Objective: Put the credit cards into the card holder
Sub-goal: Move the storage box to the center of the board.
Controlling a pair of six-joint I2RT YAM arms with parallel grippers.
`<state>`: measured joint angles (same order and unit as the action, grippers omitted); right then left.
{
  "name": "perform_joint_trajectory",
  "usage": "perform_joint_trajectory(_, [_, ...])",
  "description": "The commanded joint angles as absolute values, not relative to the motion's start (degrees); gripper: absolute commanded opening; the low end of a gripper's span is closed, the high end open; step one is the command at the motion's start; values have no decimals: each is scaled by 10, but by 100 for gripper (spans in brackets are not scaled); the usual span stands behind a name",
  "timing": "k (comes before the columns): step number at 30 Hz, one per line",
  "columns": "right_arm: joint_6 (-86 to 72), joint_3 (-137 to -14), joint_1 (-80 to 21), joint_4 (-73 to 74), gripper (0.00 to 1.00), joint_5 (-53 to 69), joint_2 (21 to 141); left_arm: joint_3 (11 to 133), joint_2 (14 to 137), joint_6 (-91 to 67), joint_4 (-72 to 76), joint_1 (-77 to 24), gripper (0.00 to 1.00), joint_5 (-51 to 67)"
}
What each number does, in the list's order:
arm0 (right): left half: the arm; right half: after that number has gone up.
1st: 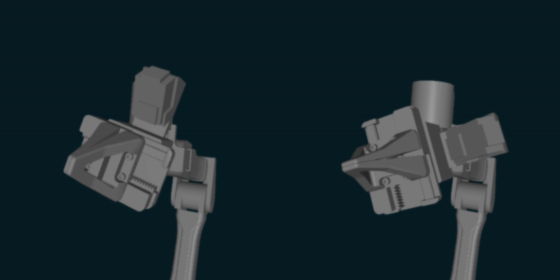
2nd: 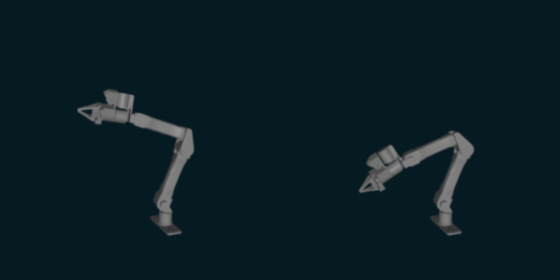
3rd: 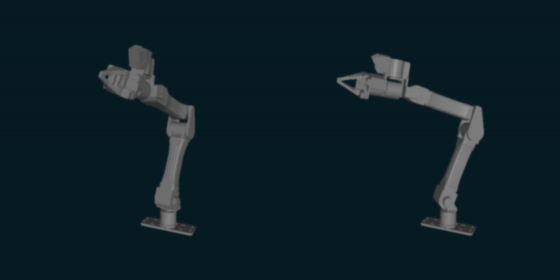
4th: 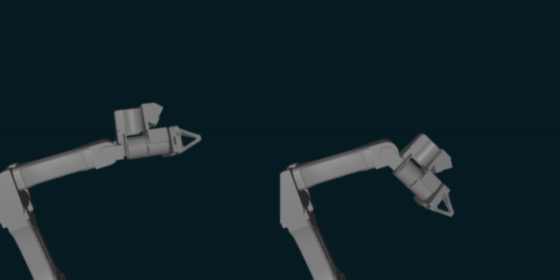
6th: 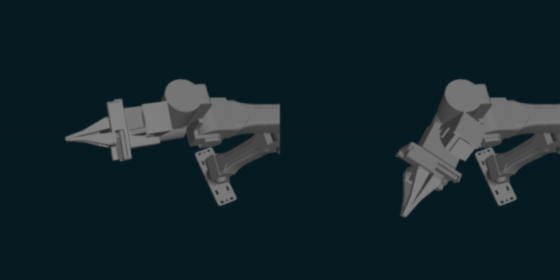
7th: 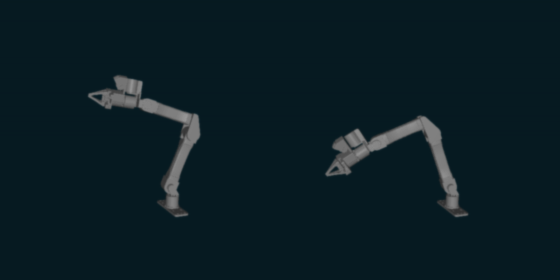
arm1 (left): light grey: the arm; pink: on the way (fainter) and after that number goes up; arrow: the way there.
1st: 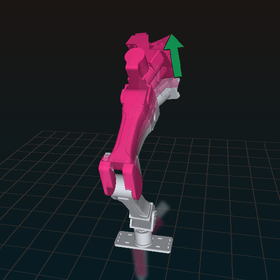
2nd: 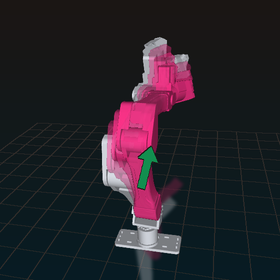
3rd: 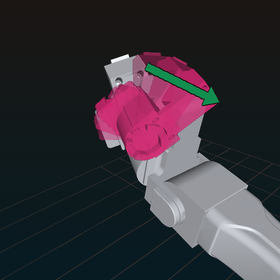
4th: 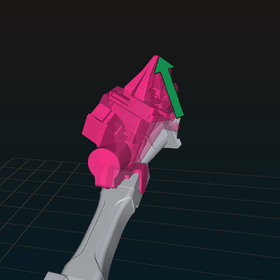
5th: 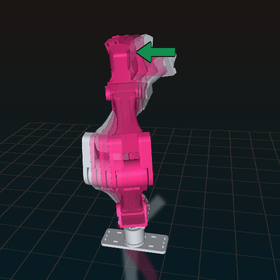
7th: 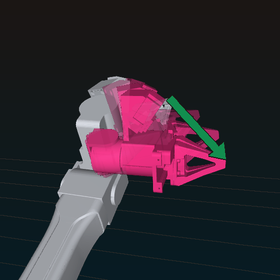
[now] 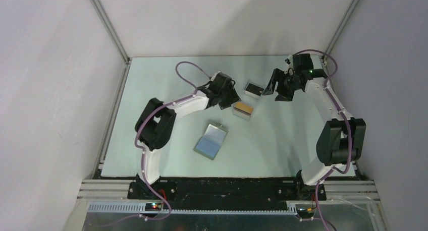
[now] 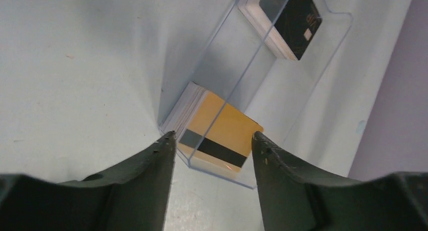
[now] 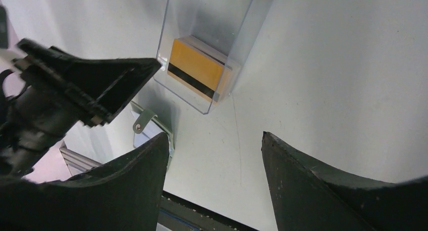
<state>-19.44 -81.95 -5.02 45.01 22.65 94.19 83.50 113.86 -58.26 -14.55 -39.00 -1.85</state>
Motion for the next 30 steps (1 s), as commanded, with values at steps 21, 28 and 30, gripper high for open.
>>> perform_joint_trajectory(21, [-169, -796, -43, 479, 72, 247, 891, 985, 1216, -241, -268, -406, 0, 55])
perform_joint_trajectory(28, [-164, -795, -45, 483, 71, 259, 891, 1003, 1223, -113, -289, -418, 0, 127])
perform_joint_trajectory(30, [-161, -794, -49, 485, 71, 257, 892, 1003, 1222, -79, -293, -428, 0, 134])
